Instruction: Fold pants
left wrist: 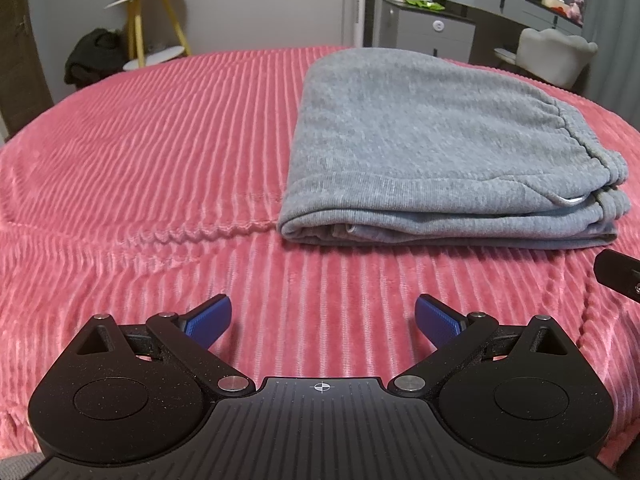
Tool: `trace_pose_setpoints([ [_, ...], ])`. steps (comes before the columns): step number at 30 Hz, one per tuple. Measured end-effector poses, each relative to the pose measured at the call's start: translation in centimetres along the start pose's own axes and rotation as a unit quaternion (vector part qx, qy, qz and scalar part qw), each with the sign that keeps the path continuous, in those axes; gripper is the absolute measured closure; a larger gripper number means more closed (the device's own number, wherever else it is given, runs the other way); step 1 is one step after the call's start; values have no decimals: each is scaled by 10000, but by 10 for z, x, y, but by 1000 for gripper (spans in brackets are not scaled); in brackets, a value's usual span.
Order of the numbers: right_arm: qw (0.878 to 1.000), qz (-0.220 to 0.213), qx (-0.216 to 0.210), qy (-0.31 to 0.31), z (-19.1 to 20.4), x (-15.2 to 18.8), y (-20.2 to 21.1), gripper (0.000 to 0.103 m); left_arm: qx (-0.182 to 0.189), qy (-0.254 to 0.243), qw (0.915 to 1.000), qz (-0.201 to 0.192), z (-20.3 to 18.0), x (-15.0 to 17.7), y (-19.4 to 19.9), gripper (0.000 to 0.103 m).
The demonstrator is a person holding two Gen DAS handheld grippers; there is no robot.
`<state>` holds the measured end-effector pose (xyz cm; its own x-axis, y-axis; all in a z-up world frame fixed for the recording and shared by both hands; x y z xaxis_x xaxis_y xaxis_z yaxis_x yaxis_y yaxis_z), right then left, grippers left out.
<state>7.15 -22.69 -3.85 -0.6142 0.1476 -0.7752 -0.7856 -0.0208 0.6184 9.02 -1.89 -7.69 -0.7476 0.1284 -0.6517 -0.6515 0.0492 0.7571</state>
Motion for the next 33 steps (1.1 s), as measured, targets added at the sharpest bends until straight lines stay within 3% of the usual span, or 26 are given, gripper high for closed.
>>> trace_pose_setpoints([
  [10, 10000, -44, -37, -15, 0, -1, 2, 4, 121, 221, 9997, 53, 2, 2, 0, 1],
  [33, 9999, -59, -92, -76, -2, 0, 4, 4, 140, -118, 9998, -42, -9, 3, 3, 1],
])
Point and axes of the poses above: each gripper's, at about its wrist camera, not at the fingertips, and y roughly against the way its jaws point, z to its left, x to its underside, the point moved 8 cm from there along -y, roughly the way its jaws point, and after that the axes turned 4 degrees about -y, right-handed, at the moved point
